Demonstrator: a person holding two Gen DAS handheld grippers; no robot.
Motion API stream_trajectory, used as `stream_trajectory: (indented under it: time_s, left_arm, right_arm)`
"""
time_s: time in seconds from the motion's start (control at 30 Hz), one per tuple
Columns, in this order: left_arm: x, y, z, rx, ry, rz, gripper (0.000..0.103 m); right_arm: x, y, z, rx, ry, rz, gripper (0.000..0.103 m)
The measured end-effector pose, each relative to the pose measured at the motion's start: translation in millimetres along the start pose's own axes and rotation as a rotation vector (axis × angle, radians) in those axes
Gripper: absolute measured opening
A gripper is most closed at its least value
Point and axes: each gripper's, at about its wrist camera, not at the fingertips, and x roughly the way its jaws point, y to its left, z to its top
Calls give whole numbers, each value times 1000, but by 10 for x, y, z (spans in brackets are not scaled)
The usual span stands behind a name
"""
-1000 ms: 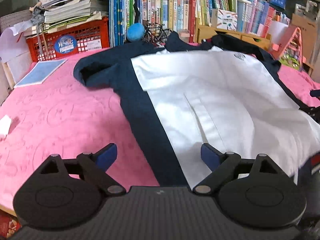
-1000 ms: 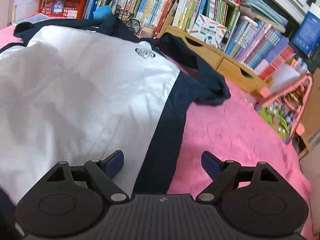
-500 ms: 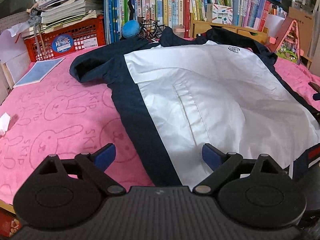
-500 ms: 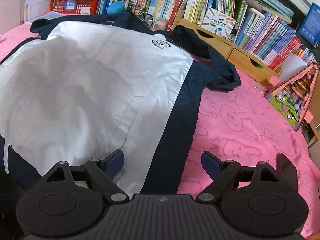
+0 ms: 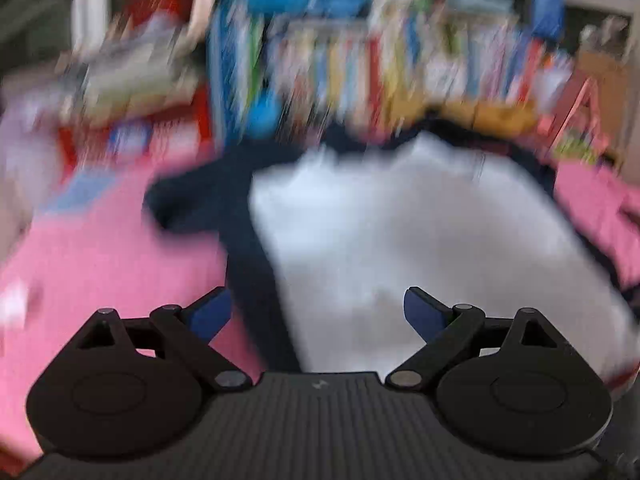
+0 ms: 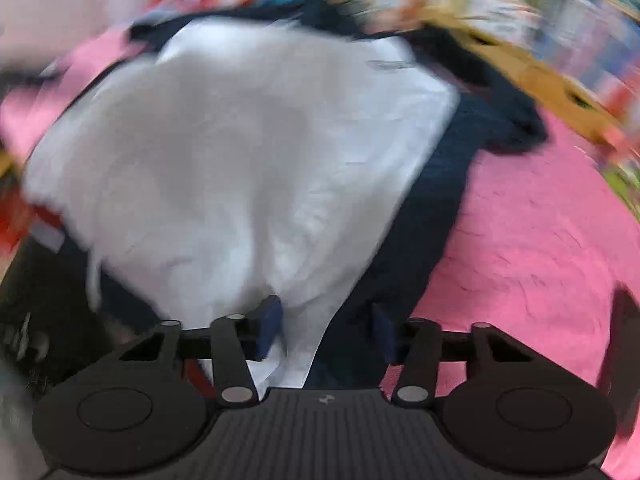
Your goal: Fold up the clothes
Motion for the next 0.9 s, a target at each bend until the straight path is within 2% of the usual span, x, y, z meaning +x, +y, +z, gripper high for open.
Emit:
stream_trajectory:
  time_s: [0.03, 0.1, 0.17, 0.23, 0.33, 0.4, 0.47, 0.53, 0.63, 0.7, 0.8, 0.9]
  left_arm:
    - [56, -19, 171, 17, -38, 15, 100]
    - [240, -86, 411, 52, -81, 48, 100]
    - [497, -158, 521, 96, -88, 44, 100]
    - [760, -266, 511, 149, -71, 45, 100]
    - [1050, -337, 563, 245, -94, 70, 99]
    - [1244, -340, 649, 313, -111, 83, 102]
    - [1517, -284, 794, 343, -86, 90, 102]
    - [1819, -181, 973, 327, -39, 68, 101]
    - [2203, 72, 1158, 220, 35, -47, 100]
    - [2403, 201, 1166, 152, 64, -74, 100]
    - [2639, 219, 1043, 159, 102, -25, 100]
    - [2747, 148, 846, 234, 127, 14, 100]
  right_arm:
    - [-24, 9, 87, -49, 29, 9, 49]
    - [-110, -97, 299, -62, 7, 13, 52]
    - [-191, -258, 567, -39, -62, -4, 75]
    - [-153, -430, 853, -30, -120, -23, 83]
    - [45, -715, 1303, -28, -190, -88, 86]
    - [343, -912, 1637, -35, -220, -158, 86]
    - [744, -1100, 1909, -28, -234, -223, 86]
    - [1128, -1276, 2106, 9, -236, -251, 85]
    - [1595, -1570, 2310, 90, -258, -218, 85]
    - [1851, -1769, 2430, 128, -276, -233, 85]
    - [2125, -2069, 2563, 186, -283, -334, 85]
    - [2177, -2477, 2465, 277, -262, -500, 83]
